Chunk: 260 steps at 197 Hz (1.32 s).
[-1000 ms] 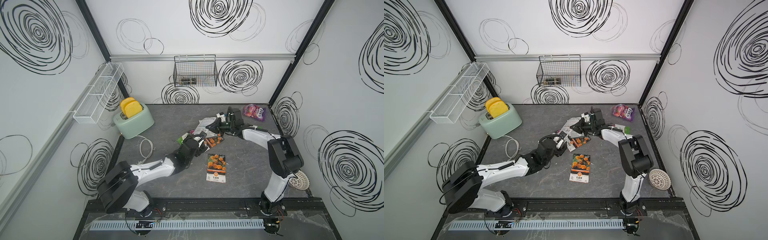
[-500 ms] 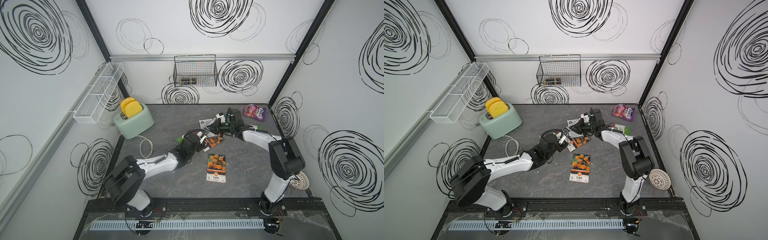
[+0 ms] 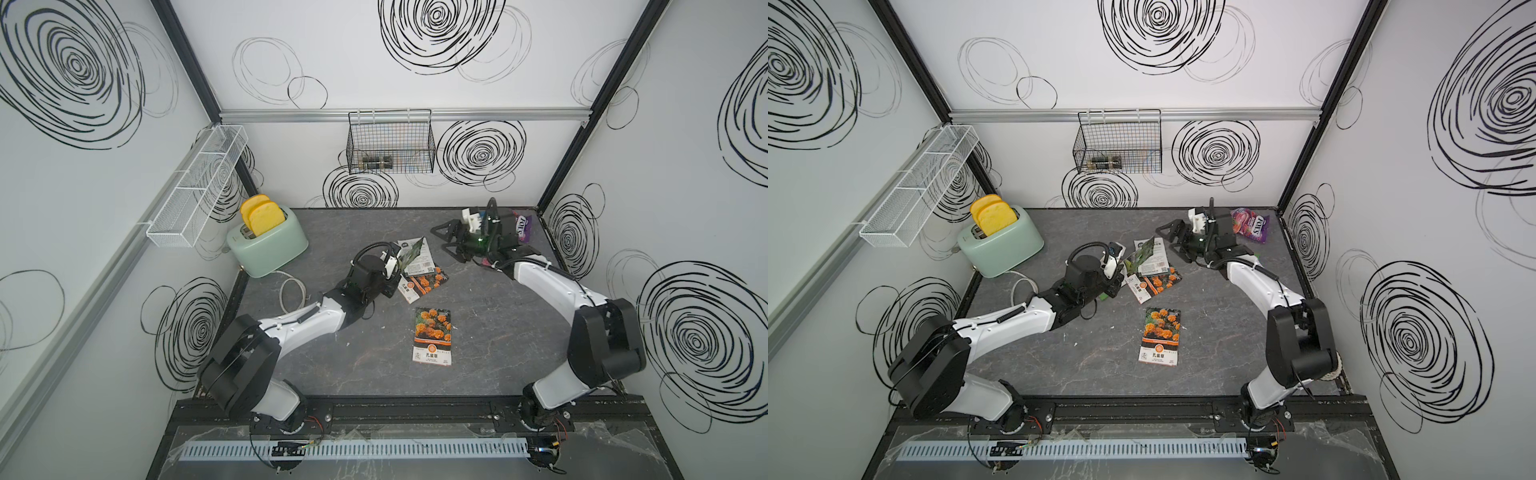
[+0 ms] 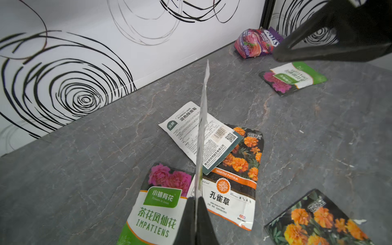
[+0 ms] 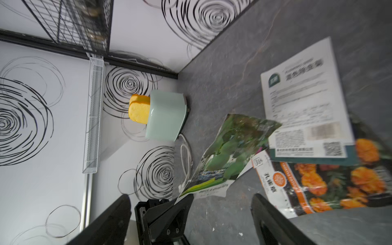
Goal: Arrange the seed packets in a row
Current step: Pick up the seed packet from the center of the board, then place the seed packet at the center of the board.
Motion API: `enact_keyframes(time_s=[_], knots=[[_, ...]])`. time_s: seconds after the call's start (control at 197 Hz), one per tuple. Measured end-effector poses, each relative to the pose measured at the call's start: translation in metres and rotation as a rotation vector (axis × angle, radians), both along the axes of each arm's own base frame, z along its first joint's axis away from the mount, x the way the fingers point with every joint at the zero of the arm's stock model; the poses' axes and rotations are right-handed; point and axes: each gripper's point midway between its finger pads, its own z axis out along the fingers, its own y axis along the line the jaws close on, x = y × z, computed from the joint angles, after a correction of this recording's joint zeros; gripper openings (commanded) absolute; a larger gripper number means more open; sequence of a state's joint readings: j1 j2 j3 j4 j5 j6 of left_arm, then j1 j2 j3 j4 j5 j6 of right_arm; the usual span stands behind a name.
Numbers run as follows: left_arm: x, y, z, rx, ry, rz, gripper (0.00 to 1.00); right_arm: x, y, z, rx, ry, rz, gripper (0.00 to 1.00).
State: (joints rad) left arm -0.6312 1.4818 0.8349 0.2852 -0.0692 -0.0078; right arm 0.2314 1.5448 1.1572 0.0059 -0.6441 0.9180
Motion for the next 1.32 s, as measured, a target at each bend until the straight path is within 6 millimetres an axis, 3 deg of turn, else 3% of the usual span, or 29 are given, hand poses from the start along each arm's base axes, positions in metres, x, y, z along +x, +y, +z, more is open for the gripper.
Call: enact_keyframes(time_s=[0.086,0.172,0.4,0.567,0.689,0.851,0.972,1.068,1.185,1.317], knots=[[0.003,-0.013,0.005,-0.078,0.045,-0.015,0.00,0.007,-0.027,0.010,-0.080,-0.064,-0.072,0.90],[0.005,-0.030,0.004,-0.147,0.096,-0.032,0.00,0.010,-0.044,0.006,-0.168,-0.089,-0.109,0.90],[0.003,-0.080,-0.034,-0.296,0.312,-0.046,0.00,0.007,-0.083,-0.026,-0.316,-0.026,-0.178,0.90],[-0.002,-0.116,-0.046,-0.386,0.423,-0.065,0.00,0.000,-0.106,-0.031,-0.366,-0.023,-0.220,0.90],[-0.003,-0.125,-0.034,-0.474,0.451,-0.067,0.00,-0.003,-0.108,-0.027,-0.376,-0.042,-0.218,0.89],[0.010,-0.119,-0.023,-0.571,0.466,-0.019,0.00,-0.009,-0.109,-0.040,-0.378,-0.010,-0.211,0.89],[0.021,-0.106,-0.022,-0.623,0.468,0.041,0.00,-0.011,-0.108,-0.042,-0.376,-0.006,-0.206,0.89],[0.026,-0.076,-0.025,-0.648,0.475,0.119,0.00,-0.011,-0.106,-0.043,-0.369,-0.007,-0.194,0.90],[0.033,-0.011,-0.020,-0.684,0.460,0.255,0.00,-0.010,-0.098,-0.047,-0.357,-0.002,-0.164,0.90],[0.035,0.084,-0.005,-0.743,0.390,0.443,0.00,-0.013,-0.066,-0.061,-0.359,0.011,-0.080,0.90]])
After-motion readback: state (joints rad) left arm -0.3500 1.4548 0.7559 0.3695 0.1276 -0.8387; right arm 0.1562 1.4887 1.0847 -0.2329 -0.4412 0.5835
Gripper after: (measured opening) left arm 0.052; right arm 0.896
